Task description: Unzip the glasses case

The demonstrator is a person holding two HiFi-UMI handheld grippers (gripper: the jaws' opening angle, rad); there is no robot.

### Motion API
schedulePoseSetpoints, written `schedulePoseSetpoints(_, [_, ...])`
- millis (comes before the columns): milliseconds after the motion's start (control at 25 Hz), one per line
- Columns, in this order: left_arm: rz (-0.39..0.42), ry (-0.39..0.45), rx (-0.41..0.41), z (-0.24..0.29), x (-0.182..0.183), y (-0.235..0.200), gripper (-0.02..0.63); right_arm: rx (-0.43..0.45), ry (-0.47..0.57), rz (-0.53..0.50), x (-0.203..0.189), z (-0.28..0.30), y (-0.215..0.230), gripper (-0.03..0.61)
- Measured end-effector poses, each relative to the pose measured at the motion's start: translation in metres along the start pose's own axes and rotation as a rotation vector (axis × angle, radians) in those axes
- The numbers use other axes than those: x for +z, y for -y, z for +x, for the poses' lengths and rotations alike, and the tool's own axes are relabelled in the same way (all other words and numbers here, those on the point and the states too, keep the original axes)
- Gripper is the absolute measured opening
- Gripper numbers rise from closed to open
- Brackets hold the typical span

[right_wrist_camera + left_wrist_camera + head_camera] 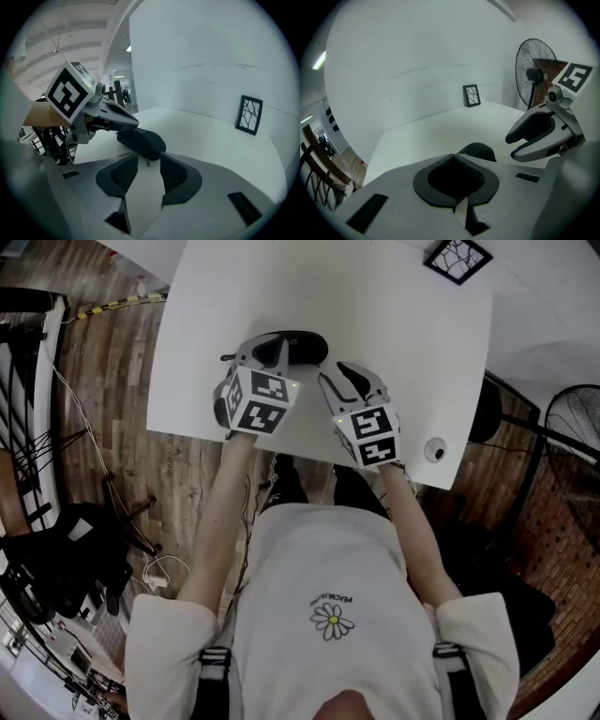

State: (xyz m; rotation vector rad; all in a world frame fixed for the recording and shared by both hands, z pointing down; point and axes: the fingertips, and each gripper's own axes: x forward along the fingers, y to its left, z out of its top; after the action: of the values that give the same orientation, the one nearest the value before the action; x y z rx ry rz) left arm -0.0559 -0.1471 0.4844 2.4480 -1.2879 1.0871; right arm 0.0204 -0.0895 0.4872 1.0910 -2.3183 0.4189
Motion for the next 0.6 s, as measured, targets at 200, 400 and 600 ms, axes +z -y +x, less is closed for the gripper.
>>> schedulePoseSetpoints(200, [-0.043,-0.059,-0.001,0.005,-0.005,-0.002,0.006,0.034,-0.065,0.004,-0.011,0.024,-0.001,0.137])
schedulePoseSetpoints(400, [-0.054,-0.093,-0.028,0.009,-0.005,-0.005,0.006,0.039,-0.1,0.034,-0.022,0.042,0.002,0.137])
schedulePoseSetpoints(600, [-0.066,-0.105,-0.065,0.011,-0.004,-0.005,0.006,0.035,-0.097,0.032,-0.025,0.049,0.001,0.135])
